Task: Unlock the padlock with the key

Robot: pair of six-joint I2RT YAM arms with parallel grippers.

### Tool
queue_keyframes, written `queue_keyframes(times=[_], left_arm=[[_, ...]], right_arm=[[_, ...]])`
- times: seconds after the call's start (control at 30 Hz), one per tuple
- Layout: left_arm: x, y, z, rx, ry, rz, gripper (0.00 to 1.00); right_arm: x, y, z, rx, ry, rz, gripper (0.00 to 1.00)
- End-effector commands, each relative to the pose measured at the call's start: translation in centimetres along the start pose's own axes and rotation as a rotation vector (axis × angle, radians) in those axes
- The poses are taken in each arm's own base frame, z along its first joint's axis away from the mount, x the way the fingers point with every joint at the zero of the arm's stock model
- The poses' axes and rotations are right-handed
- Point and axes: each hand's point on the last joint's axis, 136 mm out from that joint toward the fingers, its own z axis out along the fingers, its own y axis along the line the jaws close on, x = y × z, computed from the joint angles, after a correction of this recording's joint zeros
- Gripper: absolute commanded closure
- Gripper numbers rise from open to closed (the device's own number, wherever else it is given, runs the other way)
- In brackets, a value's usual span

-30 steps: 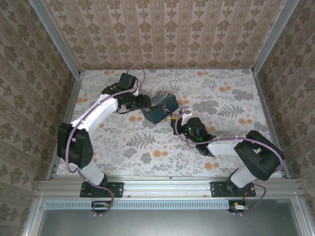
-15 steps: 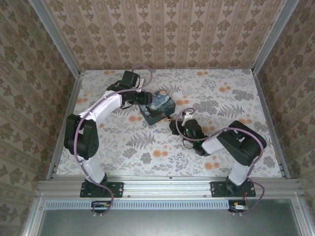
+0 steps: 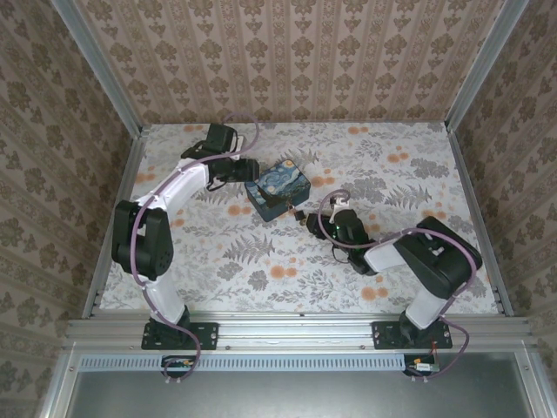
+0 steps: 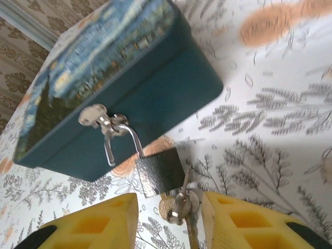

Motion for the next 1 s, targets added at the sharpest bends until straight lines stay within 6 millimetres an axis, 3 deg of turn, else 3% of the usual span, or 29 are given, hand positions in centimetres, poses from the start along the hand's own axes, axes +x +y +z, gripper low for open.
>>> queue_keyframes(times=[0.0,0.23,0.4,0.7,0.97], left_arm=[[-1.2,-0.2,-0.8,0.004,-0.041,0.009,0.38],[-1.2,-0.3,-0.6,0.013,-0.021,0.026,0.38],[-1.2,-0.2,0.0,0.060,0.001,-0.006,0.38],[-1.1,-0.3,1.9,0.066,0.048,0.003,0.37],[-0.7,0.2,2.4,0.054,0.059,0.000,0.37]], right_arm=[[-0.7,1.1,0.1,-0.021,0.055,-0.143,0.60],[-0.5,2.2,2.9,-0.153,0.253,-0.211,0.49],[-0.2,0.8,4.4,-0.197,0.350,-0.179,0.43],[2.0,-0.3,5.3,-0.229,0.486,-0.112,0.44],[3.8,0.7,5.5,-0.221,0.523,-0.150,0.38]])
